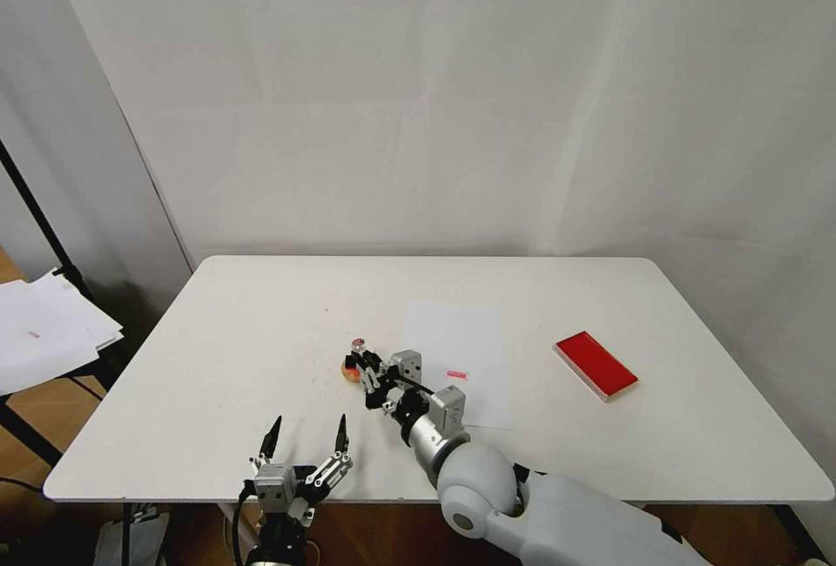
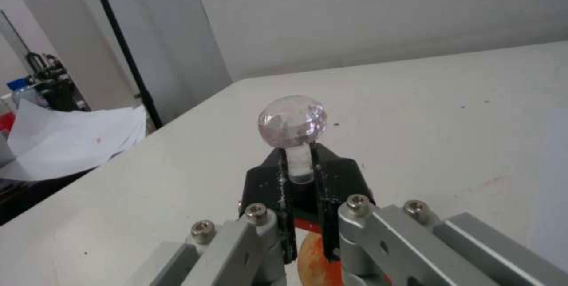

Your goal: Pick up the stamp from the ink pad and place it onto another ink pad.

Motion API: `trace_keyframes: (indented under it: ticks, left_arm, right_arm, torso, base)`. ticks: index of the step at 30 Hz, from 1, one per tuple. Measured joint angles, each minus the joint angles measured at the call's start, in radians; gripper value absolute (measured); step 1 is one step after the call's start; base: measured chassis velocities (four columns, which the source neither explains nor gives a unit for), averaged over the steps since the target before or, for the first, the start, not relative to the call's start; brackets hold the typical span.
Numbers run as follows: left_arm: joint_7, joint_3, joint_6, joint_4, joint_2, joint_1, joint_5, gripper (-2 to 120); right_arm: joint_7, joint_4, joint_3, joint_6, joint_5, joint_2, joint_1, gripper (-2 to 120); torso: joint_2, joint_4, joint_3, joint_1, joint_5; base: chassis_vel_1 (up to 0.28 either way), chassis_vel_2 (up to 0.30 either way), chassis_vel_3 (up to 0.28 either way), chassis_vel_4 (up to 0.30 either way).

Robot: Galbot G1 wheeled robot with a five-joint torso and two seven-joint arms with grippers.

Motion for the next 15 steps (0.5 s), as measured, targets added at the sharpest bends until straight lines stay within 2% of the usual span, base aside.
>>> trace_keyframes:
  ticks: [15]
  left_arm:
    - [0.0,0.0,0.0,0.0,0.0,0.0,0.0,102]
  right_arm:
    - [-0.007,-0.071,-0.009,0.022,0.003,0.029,0.004,7]
  torso:
    - [0.0,-0.0001,0.0,0.0,0.0001]
  base:
    - [0.0,0.0,0.0,0.0]
